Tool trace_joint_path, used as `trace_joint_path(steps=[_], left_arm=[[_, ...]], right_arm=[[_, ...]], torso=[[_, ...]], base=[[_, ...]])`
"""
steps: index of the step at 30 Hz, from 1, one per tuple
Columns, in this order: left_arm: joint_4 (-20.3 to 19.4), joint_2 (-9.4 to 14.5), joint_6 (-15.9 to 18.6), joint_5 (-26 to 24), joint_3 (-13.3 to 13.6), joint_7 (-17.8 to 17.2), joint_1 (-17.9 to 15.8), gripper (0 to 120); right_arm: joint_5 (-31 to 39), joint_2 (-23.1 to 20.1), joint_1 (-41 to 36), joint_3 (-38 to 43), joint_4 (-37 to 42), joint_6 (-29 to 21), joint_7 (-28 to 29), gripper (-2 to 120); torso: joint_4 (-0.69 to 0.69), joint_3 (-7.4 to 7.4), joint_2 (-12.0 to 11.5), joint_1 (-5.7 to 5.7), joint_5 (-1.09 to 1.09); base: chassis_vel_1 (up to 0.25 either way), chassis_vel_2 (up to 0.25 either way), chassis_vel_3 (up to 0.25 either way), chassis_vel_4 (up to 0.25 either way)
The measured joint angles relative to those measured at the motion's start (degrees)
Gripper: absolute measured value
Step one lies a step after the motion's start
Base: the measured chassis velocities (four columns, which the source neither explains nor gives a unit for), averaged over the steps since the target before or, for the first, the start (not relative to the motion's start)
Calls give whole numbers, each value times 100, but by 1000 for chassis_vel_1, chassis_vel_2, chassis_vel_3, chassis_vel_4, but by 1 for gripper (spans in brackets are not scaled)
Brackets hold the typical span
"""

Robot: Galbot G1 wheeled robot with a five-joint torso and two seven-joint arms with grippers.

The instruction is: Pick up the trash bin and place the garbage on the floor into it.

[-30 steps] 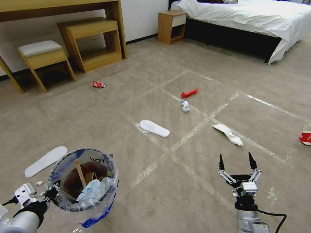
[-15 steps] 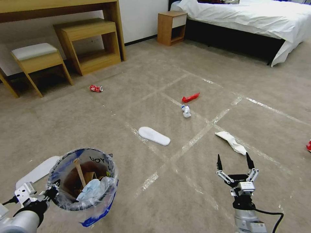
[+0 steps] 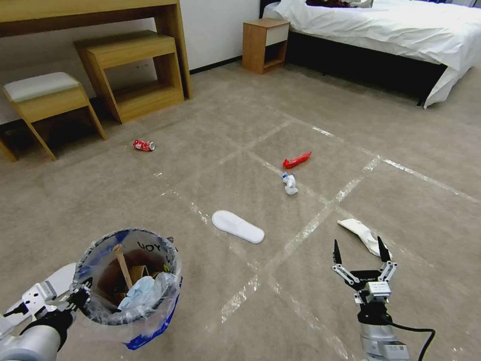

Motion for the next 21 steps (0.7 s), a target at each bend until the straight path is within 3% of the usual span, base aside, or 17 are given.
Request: trace_joint_path(steps=[21], left_arm=[[10, -2, -12, -1, -2, -12, 7, 0]], right_arm=[[21, -30, 53, -40, -51, 17, -31, 100]], torso=[[0, 0, 0, 0, 2]], base=[[-191, 186, 189, -187]])
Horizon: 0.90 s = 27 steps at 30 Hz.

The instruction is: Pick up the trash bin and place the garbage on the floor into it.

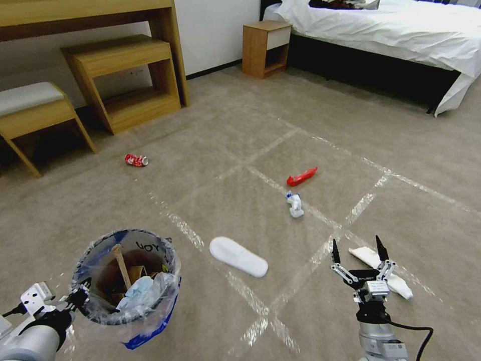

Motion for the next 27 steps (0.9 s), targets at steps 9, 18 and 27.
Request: trace_joint_path(steps=[9, 18, 27], left_arm=[[-6, 1, -8, 2, -2, -1, 6, 0], [-5, 6, -15, -9, -15, -5, -12, 0], [-7, 20, -21, -31, -51, -9, 9, 0]], right_arm=[[-51, 0, 41, -13, -39, 7, -9, 100], [-100, 9, 89, -3, -47, 10, -9, 100], [-45, -177, 359, 180, 0, -207, -25, 100]], torso=[[0, 2, 0, 0, -1], [0, 0, 0, 0, -1], [0, 0, 0, 0, 0]], base=[[-192, 188, 195, -214], [-37, 24, 37, -31], [0, 0, 0, 0]])
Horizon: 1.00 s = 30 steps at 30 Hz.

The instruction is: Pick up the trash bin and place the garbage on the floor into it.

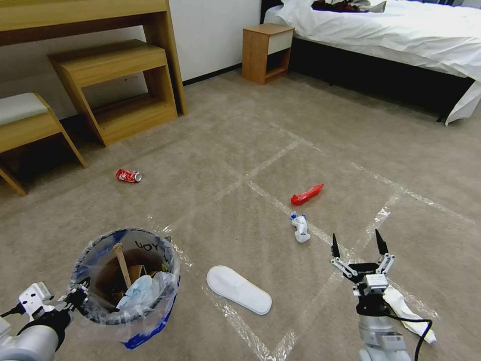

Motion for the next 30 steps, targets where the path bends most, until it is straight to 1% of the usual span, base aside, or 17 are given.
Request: trace_joint_path(steps=[6, 8, 10, 11, 13, 14, 16, 18, 20, 21, 23, 24, 26, 27, 28, 29, 30], left_arm=[[-8, 28, -2, -26, -8, -2, 18, 0], [-8, 45, -4, -42, -6, -4, 7, 0], [6, 67, -6, -55, -2, -5, -4, 0], [6, 67, -6, -55, -2, -5, -4, 0], [25, 101, -7, -70, 1, -5, -14, 0], [25, 101, -7, -70, 1, -5, -14, 0], [54, 157, -17, -76, -9, -3, -33, 0], [61, 175, -19, -76, -11, -1, -37, 0], [84, 221, -20, -79, -6, 5, -52, 0], [84, 221, -20, -79, -6, 5, -52, 0], [103, 242, -23, -79, 19, 6, -68, 0], [124, 255, -23, -80, 42, 6, -82, 0], [129, 261, -24, -81, 50, 6, -87, 0], [141, 284, -26, -81, 57, 6, -95, 0], [153, 301, -28, -84, 57, 6, -98, 0], [153, 301, -28, -84, 57, 6, -98, 0], [168, 323, -28, -89, 57, 6, -100, 0]], right_arm=[[51, -516, 346, 395, -234, -563, 7, 100], [255, -1160, 579, 453, -747, -904, 49, 100], [349, -1867, 825, 381, -1496, -984, -25, 100], [349, -1867, 825, 381, -1496, -984, -25, 100], [431, -2378, 1082, 206, -2214, -981, -268, 100], [431, -2378, 1082, 206, -2214, -981, -268, 100], [681, -2853, 1247, -72, -2840, -1004, -811, 100], [758, -3006, 1287, -177, -3040, -1030, -979, 100], [947, -3456, 1431, -563, -3621, -985, -1418, 100], [947, -3456, 1431, -563, -3621, -985, -1418, 100], [1076, -3761, 1612, -911, -4133, -767, -1879, 100], [1119, -3933, 1824, -1280, -4592, -446, -2315, 100], [1095, -3971, 1916, -1407, -4769, -325, -2475, 100], [987, -4031, 2169, -1652, -5231, -47, -3010, 100], [929, -4068, 2269, -1764, -5428, 50, -3281, 100], [929, -4068, 2269, -1764, -5428, 50, -3281, 100], [938, -4121, 2300, -1848, -5510, 60, -3537, 100]], torso=[[0, 0, 0, 0, 0], [-1, 1, 0, 0, 4], [1, 1, 0, 0, -1], [1, 1, 0, 0, -1], [0, 1, 0, 0, 3], [0, 1, 0, 0, 3], [1, 1, 0, 0, 2], [1, 1, 0, 0, 2], [-1, 1, 0, 0, 4], [-1, 1, 0, 0, 4], [0, 1, 0, 0, -3], [-1, 1, 0, 0, -4], [-1, 1, 0, 0, 0], [0, 1, 0, 0, 5], [0, 1, 0, 0, 3], [0, 1, 0, 0, 3], [0, 1, 0, 0, 0]], base=[[0, 0, 0, 0], [0, 0, 0, 0], [0, 0, 0, 0], [0, 0, 0, 0], [0, 0, 0, 0], [0, 0, 0, 0], [0, 0, 0, 0], [0, 0, 0, 0], [0, 0, 0, 0], [0, 0, 0, 0], [0, 0, 0, 0], [0, 0, 0, 0], [0, 0, 0, 0], [0, 0, 0, 0], [0, 0, 0, 0], [0, 0, 0, 0], [0, 0, 0, 0]])
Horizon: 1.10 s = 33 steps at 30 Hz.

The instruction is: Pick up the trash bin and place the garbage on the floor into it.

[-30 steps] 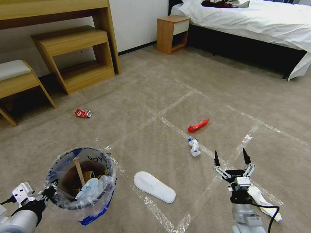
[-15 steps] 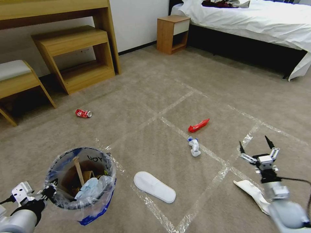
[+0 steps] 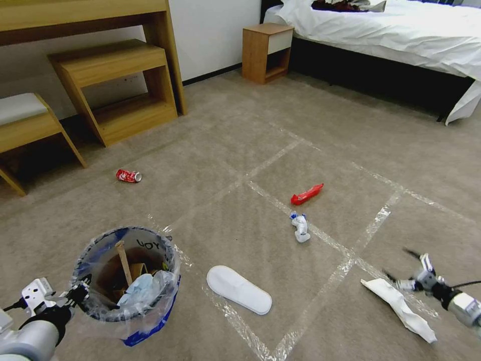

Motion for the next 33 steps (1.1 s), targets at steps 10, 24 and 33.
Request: trace_joint_path(steps=[10, 24, 33], left_arm=[[56, 24, -5, 23, 52, 0, -25, 0], [-36, 20, -9, 40, 17, -1, 73, 0], [-43, -35, -21, 114, 56, -2, 90, 0]], right_arm=[[38, -12, 259, -487, -325, -257, -529, 100], [22, 306, 1157, -1123, -1464, -389, -342, 100], [-83, 474, 1270, -1304, -1594, -708, 569, 100]], torso=[[0, 0, 0, 0, -1], [0, 0, 0, 0, 0], [0, 0, 0, 0, -1]], base=[[0, 0, 0, 0], [0, 0, 0, 0], [0, 0, 0, 0]])
